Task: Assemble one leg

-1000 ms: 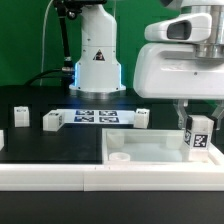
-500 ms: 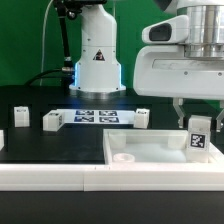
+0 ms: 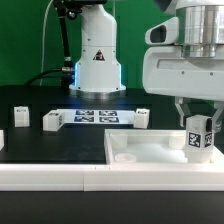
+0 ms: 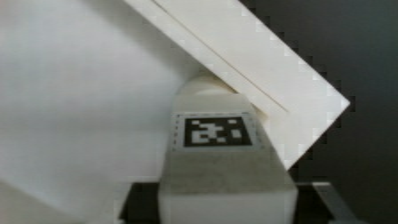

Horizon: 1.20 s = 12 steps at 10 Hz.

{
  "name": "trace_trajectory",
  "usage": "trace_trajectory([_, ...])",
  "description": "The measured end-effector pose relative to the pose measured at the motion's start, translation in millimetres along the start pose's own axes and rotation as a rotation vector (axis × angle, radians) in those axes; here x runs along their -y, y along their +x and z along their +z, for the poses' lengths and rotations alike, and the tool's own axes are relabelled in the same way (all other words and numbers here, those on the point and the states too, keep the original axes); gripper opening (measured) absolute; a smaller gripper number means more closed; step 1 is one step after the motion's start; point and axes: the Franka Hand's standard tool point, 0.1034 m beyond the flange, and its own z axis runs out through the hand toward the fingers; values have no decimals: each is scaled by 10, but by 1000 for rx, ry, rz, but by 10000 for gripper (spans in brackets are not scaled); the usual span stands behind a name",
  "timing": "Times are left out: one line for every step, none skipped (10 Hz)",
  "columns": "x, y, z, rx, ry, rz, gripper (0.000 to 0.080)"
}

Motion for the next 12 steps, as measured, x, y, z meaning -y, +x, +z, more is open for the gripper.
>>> trace_trajectory([-2,-4,2,5,3,108,291])
trace_trajectory([-3,-5,3,9,3,174,291])
trace_trajectory([-5,-8,3,16,4,290,291])
trace_trajectory([-7,-16,4,25,4,385,291])
trace_trajectory([-4,-27,4,24,-1,516,291])
trace_trajectory([-5,-26,5,24,-2,596,291])
trace_trajectory([-4,-26,5,36,2,672,291])
trace_trajectory([-2,-28,5,44,4,700,291])
trace_trajectory([-2,-29,5,49,5,743,291])
trace_trajectory([-1,-32,7,49,5,739,372])
trace_trajectory([-1,-34,9,49,5,736,372])
trace_trajectory([-1,-35,9,49,4,736,508])
